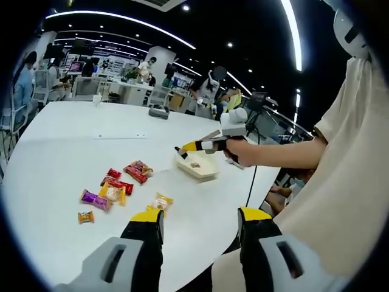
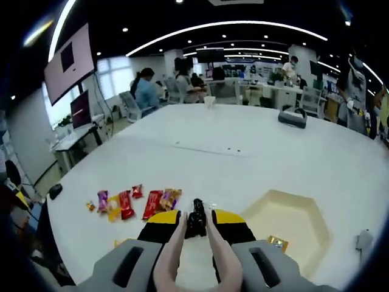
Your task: Place the target food into the container with the food tongs after gripping and lifting it, then release it inside without dropping or visibly crushing the food.
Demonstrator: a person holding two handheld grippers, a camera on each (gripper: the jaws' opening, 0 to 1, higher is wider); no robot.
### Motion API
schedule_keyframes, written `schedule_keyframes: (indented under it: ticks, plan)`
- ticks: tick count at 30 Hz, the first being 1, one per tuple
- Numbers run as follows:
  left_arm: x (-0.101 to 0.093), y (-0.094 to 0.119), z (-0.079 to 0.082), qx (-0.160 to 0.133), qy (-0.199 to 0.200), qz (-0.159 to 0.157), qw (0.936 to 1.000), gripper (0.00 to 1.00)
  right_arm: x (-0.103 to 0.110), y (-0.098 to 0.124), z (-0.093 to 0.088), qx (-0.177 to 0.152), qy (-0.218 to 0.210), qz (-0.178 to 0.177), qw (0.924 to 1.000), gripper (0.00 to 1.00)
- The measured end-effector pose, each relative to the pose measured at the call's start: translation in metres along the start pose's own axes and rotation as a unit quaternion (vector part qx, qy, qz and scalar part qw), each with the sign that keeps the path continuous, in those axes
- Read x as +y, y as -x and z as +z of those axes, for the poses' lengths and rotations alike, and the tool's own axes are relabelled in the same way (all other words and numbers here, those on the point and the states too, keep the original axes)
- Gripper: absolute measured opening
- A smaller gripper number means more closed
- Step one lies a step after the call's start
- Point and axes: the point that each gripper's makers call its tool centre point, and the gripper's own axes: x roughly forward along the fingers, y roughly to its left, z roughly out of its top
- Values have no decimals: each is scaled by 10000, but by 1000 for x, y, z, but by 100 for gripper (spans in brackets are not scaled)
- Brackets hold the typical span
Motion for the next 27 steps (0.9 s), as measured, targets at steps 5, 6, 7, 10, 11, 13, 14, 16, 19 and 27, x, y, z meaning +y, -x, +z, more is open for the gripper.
schedule_keyframes:
  ticks: [5,6,7,10,11,13,14,16,19,27]
  plan:
    - [-3,-5,3,-36,-34,-26,10000,49,-6,4,8,-61,14,-26,10000,19]
    - [-4,-6,3,-35,-38,-34,10000,49,-7,5,9,-74,14,-24,10000,19]
    - [-5,-7,3,-33,-42,-38,10000,49,-8,6,11,-84,33,-30,10000,19]
    - [-6,-8,4,-46,-50,-47,10000,49,-12,9,15,-124,38,-42,9999,19]
    - [-7,-8,4,-55,-50,-47,10000,49,-13,9,15,-137,44,-47,9999,19]
    - [-8,-9,4,-59,-52,-47,10000,49,-15,10,17,-163,35,-21,9999,19]
    - [-9,-10,4,-58,-58,-46,10000,49,-16,12,18,-178,86,-17,9998,19]
    - [-10,-10,3,-53,-70,-44,10000,48,-19,15,19,-184,104,-9,9998,19]
    - [-13,-12,2,-51,-68,-39,10000,48,-26,18,22,-241,2,-22,9997,19]
    - [-24,-19,6,-85,-118,-120,9998,49,-43,29,33,-397,-61,-170,9990,19]
